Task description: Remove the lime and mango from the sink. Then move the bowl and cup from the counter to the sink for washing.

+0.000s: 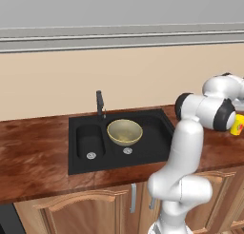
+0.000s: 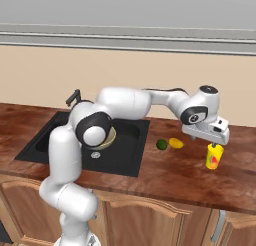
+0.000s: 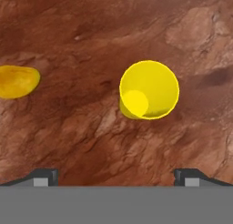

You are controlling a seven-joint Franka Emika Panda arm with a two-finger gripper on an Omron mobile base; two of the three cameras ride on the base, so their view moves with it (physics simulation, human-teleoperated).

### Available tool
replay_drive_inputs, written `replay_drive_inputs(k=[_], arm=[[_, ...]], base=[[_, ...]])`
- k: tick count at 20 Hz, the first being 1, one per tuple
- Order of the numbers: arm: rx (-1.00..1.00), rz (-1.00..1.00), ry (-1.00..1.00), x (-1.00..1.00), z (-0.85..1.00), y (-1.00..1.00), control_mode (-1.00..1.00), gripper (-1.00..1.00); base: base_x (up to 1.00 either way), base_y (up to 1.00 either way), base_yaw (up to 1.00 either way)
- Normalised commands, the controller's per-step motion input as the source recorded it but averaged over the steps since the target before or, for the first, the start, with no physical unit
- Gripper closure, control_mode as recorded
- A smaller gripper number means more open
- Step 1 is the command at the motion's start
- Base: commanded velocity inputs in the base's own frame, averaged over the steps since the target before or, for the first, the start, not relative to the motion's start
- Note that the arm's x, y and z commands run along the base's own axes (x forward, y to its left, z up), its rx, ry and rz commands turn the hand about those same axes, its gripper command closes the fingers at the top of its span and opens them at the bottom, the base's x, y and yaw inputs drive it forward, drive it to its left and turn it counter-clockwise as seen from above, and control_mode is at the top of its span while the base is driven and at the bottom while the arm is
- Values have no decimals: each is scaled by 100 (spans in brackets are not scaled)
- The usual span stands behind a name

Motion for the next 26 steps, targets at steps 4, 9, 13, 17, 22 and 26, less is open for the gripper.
replay_drive_inputs(k=[4, 9, 13, 17, 22, 26], arm=[[0, 0, 8, 9, -4, -6, -100, -100], [0, 0, 4, 6, -4, -9, -100, -100], [0, 0, 1, 5, -6, -5, -100, -100], [0, 0, 0, 6, -5, -3, -100, -100], [0, 0, 0, 6, -8, 0, -100, -100], [0, 0, 0, 10, -8, 0, -100, -100]], base=[[0, 0, 0], [0, 0, 0], [0, 0, 0], [0, 0, 0], [0, 0, 0], [0, 0, 0]])
